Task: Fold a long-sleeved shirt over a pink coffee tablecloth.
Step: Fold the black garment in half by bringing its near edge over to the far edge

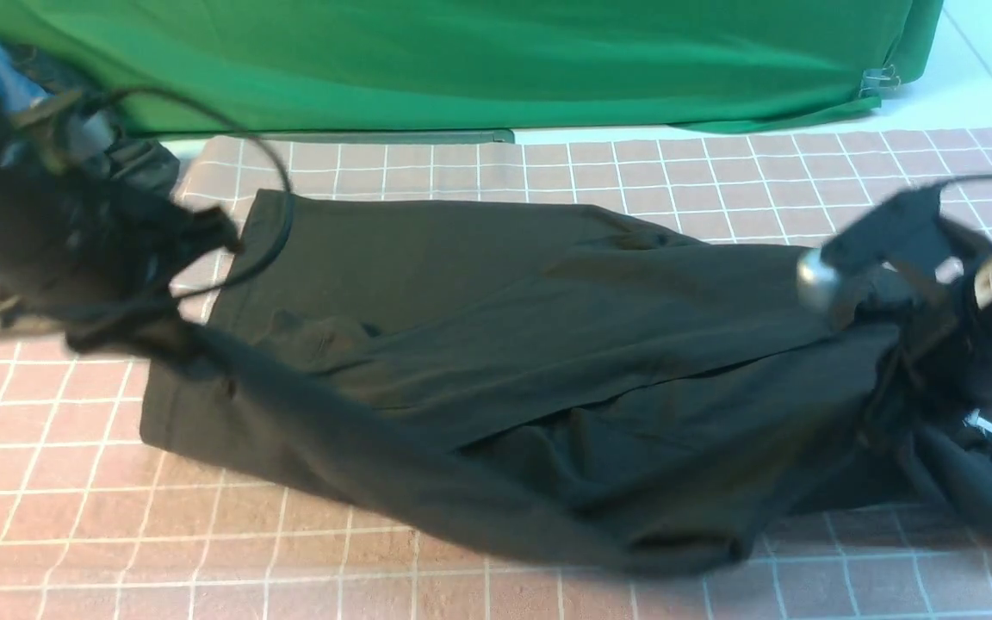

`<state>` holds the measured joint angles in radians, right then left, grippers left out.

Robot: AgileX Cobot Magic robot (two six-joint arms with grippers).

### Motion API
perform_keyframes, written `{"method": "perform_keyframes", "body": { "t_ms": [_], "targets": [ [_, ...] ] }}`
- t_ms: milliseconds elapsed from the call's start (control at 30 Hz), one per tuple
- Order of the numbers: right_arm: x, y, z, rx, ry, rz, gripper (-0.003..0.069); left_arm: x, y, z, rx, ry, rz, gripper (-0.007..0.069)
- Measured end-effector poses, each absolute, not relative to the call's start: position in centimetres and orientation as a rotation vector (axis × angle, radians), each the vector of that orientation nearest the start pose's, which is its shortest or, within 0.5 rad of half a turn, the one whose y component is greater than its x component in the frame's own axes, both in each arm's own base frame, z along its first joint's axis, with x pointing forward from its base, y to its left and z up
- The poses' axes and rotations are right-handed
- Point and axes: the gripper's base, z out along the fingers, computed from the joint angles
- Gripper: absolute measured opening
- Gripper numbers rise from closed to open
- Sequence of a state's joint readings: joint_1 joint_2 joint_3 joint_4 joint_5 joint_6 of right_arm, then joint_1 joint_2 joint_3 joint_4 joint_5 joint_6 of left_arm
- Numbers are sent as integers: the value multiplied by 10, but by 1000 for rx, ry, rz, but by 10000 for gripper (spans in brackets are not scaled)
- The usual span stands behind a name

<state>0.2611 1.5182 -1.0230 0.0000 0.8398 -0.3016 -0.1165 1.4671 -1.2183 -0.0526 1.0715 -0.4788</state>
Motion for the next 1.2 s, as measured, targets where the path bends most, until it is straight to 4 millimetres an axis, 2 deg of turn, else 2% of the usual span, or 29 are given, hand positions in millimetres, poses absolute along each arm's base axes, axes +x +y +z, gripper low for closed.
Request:
{"method": "perform_keyframes", "body": {
  "t_ms": [33, 67, 200, 267, 367, 467, 567, 667, 700, 767, 867, 933, 1000, 1067, 1133, 1167, 1200],
  "targets": [
    [293, 73, 239, -764, 2721, -13, 38, 299, -38, 302, -544, 2773, -209, 46],
    [295, 74, 239, -765, 2721, -13, 38, 301, -37, 302, -548, 2773, -210, 46],
    [336, 69, 233, -707, 2754, -15, 38, 340, -27, 299, -615, 2751, -217, 46],
    [356, 66, 235, -679, 2764, -18, 38, 361, -17, 295, -669, 2736, -224, 46],
    [378, 63, 234, -659, 2771, -21, 38, 379, -8, 294, -704, 2715, -228, 46],
    [407, 60, 237, -635, 2751, -28, 38, 407, 0, 291, -731, 2681, -247, 46],
    [432, 62, 230, -625, 2735, -31, 38, 427, 4, 281, -752, 2674, -266, 46],
    [447, 64, 220, -623, 2728, -31, 45, 436, 5, 273, -760, 2680, -265, 46],
    [455, 65, 217, -619, 2711, -33, 67, 441, 5, 267, -763, 2684, -265, 46],
    [463, 66, 212, -616, 2699, -35, 134, 445, 5, 261, -769, 2690, -271, 46],
    [469, 67, 220, -612, 2671, -40, 331, 447, 4, 256, -773, 2700, -275, 46],
    [467, 70, 233, -625, 2665, -40, 455, 447, 4, 255, -768, 2705, -274, 46],
    [463, 75, 240, -657, 2667, -34, 492, 446, 4, 256, -767, 2705, -275, 46],
    [453, 94, 253, -857, 2623, -5, 520, 446, 4, 256, -767, 2707, -275, 46],
    [449, 106, 254, -958, 2597, 16, 522, 446, 4, 256, -770, 2708, -282, 46],
    [444, 125, 254, -1088, 2548, 35, 523, 446, 3, 256, -771, 2708, -285, 46],
    [444, 125, 253, -1098, 2544, 35, 523, 446, 3, 256, -770, 2709, -285, 46]
  ]
}}
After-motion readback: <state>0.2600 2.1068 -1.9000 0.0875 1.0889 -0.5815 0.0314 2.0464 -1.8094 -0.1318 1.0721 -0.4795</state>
